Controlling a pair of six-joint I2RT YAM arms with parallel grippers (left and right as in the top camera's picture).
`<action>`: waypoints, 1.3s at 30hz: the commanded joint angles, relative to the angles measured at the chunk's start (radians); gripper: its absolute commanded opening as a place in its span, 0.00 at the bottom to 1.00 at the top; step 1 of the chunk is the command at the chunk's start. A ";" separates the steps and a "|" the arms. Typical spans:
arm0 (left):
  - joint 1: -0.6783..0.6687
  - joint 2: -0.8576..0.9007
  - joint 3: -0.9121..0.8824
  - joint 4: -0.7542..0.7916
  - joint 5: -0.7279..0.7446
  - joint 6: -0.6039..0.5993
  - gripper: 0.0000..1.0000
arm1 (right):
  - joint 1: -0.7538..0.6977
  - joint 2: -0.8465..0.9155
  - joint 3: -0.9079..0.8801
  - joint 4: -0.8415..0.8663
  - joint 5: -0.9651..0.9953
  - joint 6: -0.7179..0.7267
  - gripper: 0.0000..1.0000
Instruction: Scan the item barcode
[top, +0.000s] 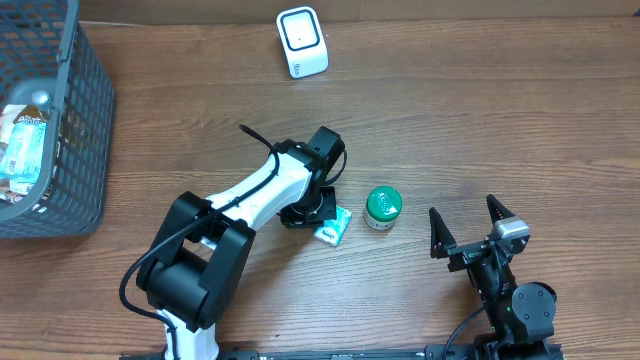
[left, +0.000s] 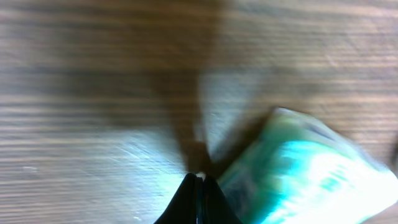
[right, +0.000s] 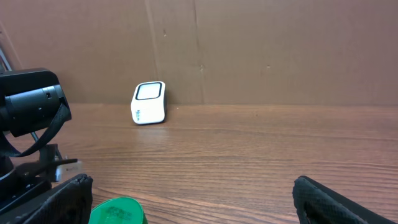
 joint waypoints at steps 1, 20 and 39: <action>-0.008 0.009 -0.005 0.001 0.153 0.039 0.04 | -0.001 -0.003 -0.011 0.005 0.006 -0.002 1.00; -0.046 0.009 -0.005 0.154 0.164 0.005 0.04 | -0.001 -0.003 -0.011 0.005 0.006 -0.002 1.00; 0.296 0.008 0.673 -0.413 0.162 0.304 0.04 | -0.001 -0.003 -0.011 0.005 0.006 -0.002 1.00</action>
